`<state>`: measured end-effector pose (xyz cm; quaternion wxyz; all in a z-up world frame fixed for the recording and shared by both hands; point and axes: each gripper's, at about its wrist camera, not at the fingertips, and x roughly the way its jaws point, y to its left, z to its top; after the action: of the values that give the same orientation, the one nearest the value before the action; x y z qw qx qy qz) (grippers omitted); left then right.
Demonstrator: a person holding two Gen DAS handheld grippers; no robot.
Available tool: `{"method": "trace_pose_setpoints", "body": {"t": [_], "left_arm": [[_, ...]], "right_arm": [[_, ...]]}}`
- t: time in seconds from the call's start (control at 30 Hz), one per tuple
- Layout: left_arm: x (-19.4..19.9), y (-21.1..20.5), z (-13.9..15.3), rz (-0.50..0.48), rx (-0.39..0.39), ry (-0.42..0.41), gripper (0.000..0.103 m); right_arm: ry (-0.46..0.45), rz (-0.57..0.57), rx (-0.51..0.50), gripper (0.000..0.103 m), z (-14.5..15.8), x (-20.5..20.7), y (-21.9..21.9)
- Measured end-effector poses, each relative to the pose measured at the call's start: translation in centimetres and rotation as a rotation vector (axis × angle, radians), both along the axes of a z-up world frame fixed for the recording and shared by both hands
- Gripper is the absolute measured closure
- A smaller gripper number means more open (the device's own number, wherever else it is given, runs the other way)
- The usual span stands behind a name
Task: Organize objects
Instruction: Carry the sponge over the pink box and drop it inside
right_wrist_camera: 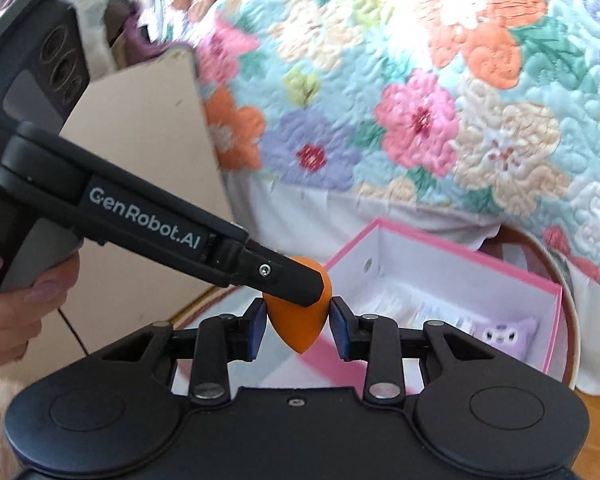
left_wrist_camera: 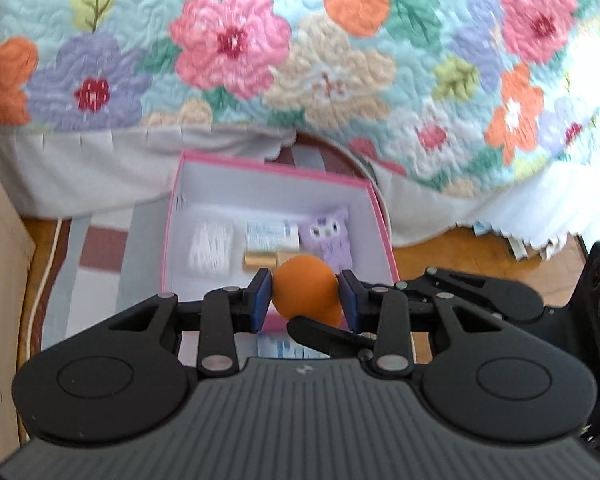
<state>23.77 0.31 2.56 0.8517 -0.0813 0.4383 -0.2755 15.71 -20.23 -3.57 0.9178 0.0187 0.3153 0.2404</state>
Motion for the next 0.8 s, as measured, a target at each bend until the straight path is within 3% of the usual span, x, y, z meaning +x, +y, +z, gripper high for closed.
{"method": "trace_pose_setpoints", "body": {"t": [0.2,0.37,0.8], "left_arm": [[4.4,-1.5,0.4,0.013,-0.001,-0.007,0.067],[8.3,-3.7,-1.8,0.027,0.016,-0.006,0.068],[15.2,-6.4,-10.4,0.109,0.034,0.065,0.068]], "right_arm": [[0.022,-0.048,0.081,0.064,-0.2,4.6,-1.1],[0.097,-0.109,0.163,0.064,-1.6,9.0,-2.4],[0.28,-0.158,0.06,0.065,-8.9,17.8,-2.4]]}}
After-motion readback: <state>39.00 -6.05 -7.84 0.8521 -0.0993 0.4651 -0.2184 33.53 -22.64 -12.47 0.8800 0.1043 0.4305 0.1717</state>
